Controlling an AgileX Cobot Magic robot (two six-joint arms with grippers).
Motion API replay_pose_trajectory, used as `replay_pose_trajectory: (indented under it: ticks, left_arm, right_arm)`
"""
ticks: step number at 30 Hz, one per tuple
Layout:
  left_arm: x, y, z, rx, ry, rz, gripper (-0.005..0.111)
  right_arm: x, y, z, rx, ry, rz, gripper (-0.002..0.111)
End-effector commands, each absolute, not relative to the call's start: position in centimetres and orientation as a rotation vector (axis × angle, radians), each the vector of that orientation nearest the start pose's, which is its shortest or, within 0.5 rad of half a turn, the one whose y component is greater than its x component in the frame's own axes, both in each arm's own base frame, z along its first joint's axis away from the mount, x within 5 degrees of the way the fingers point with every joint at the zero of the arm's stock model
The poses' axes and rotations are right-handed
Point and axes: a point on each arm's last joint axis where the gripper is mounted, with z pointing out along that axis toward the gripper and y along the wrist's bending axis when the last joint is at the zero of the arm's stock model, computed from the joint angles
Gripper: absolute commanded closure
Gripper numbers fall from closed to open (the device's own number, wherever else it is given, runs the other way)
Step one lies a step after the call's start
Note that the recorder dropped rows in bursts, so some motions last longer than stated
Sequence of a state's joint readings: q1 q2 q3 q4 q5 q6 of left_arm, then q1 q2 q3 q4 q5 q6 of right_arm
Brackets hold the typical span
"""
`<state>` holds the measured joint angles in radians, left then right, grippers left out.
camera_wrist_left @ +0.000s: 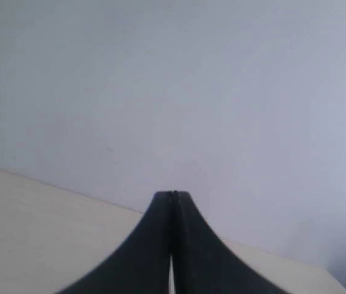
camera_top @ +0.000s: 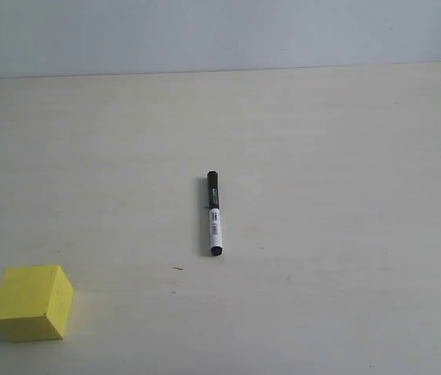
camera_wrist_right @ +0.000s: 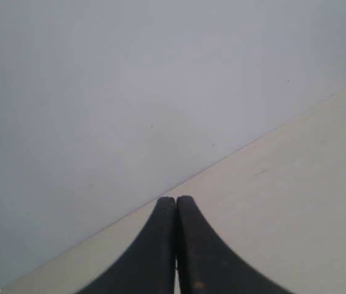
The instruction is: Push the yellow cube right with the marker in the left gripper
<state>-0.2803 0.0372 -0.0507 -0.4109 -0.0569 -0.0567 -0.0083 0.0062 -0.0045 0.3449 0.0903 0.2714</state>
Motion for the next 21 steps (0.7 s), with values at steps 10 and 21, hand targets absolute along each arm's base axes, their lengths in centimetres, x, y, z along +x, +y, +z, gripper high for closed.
replay_pose_trajectory:
  ticks: [10, 21]
  left_arm:
    - [9.1, -2.9, 34.9, 0.023, 1.553, -0.473, 0.107]
    - [19.1, -0.3, 43.7, 0.436, 2.293, 0.705, 0.107]
  right_arm:
    - [5.6, 0.2, 20.6, 0.458, 1.519, 0.485, 0.108]
    - [5.6, 0.2, 20.6, 0.458, 1.519, 0.485, 0.108]
